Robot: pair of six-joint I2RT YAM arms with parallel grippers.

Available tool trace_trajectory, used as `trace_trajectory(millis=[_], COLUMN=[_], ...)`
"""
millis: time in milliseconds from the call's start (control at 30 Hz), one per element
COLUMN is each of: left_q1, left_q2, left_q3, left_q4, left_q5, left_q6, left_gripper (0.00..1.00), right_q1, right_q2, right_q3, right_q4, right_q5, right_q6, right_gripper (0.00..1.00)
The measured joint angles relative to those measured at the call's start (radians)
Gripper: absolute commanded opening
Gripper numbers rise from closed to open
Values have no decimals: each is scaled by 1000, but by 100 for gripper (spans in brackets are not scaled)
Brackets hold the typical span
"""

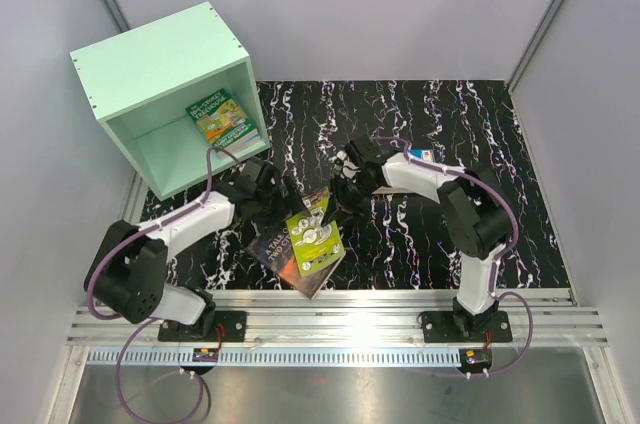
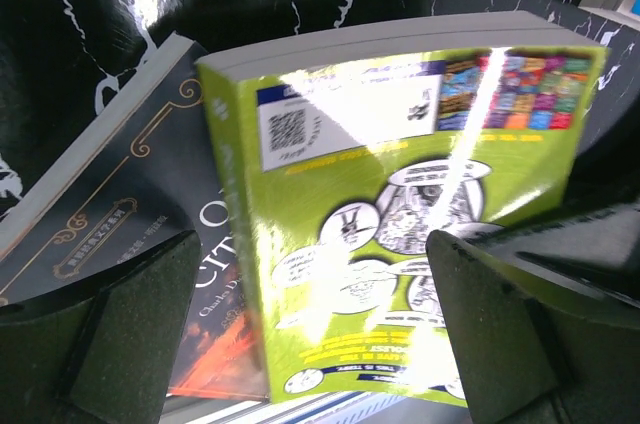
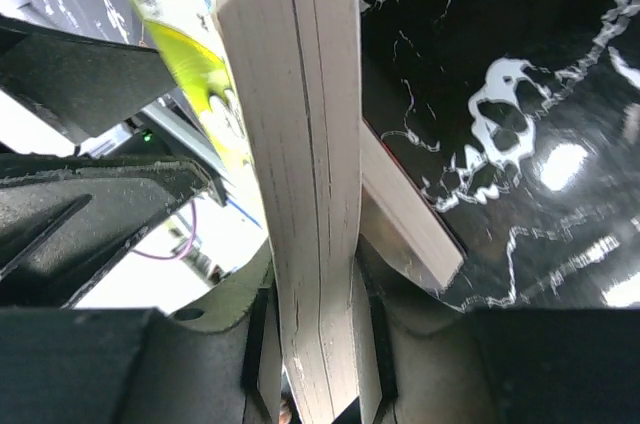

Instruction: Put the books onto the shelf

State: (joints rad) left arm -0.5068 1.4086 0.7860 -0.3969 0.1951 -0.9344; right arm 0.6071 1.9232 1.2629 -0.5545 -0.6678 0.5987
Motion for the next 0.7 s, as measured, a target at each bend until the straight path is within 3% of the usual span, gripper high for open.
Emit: trace_trajectory(millis=[300,533,700], left_q1=[0,13,49], left_q2=[-117,-217,-223], left_q3=[121,210,294], left_q4=[-90,-35,53], left_q5=[-24,13,101], left_q6=[49,41,38], left_gripper=[99,99,99], right_q1=[-4,-69,-134], right_q2=[-106,-222,-282], right_q3=[193,335,360], right_q4=[-193,-228,-151], right_q5=[97,14,-95], right_q6=[-35,21,124], right_gripper=[0,0,0])
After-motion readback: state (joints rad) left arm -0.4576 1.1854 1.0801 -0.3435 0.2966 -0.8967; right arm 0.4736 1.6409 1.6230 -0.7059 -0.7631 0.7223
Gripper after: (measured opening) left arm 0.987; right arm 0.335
